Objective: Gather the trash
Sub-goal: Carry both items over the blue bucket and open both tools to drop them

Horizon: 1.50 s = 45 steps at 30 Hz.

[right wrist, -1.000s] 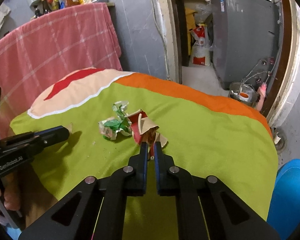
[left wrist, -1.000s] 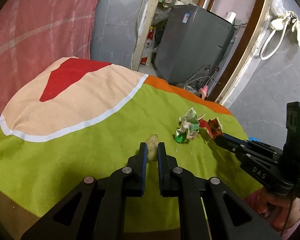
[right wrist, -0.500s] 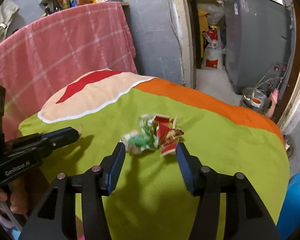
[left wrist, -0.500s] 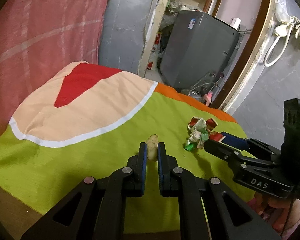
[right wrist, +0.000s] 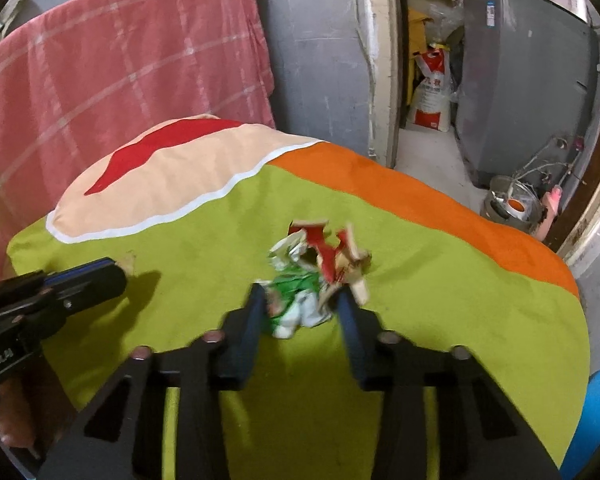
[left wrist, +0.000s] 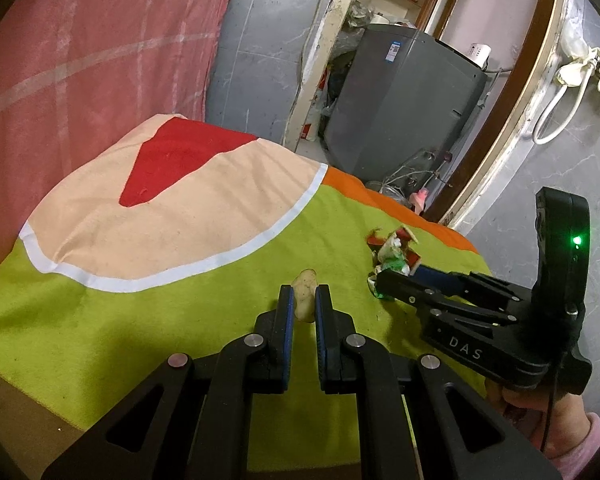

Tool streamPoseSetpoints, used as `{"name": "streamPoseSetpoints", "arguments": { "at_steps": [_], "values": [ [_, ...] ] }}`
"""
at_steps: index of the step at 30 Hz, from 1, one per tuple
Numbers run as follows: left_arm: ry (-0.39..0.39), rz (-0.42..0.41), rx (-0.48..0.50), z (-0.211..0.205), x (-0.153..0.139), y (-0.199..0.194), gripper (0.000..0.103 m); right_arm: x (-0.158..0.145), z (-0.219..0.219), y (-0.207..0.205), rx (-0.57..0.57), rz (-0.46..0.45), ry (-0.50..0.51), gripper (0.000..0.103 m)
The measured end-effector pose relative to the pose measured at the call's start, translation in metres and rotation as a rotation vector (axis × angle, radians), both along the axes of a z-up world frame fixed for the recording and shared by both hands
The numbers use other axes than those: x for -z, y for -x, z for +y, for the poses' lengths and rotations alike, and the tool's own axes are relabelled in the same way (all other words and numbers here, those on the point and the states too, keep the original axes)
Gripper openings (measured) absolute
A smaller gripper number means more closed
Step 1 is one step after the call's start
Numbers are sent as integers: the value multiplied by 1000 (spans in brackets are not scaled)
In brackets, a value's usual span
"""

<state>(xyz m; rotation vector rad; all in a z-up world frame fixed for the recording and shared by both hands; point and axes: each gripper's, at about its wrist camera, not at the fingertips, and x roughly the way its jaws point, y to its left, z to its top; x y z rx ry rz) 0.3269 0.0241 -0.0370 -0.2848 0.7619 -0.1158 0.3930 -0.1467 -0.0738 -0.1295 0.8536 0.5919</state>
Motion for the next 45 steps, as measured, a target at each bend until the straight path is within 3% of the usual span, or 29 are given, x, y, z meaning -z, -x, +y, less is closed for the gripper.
{"name": "streamPoseSetpoints", "arguments": {
  "at_steps": [6,12,22,34,45],
  "values": [
    [-5,-4,3,-1,0,1,8,-1,-5,8,-7,-6,-12,15],
    [-4,-35,25,-6,-4,7,8,-14,-21,30,-5,-73,-66,13],
    [29,-192,88,-34,-35,30,8,-67,-68,102,54,-364,-97,13],
    [35,-435,233,-143,-90,66,8,-125,-156,179,252,-609,-73,13],
    [46,-486,368,-251,-102,74,8,-136,-259,212,471,-658,-18,13]
  ]
}}
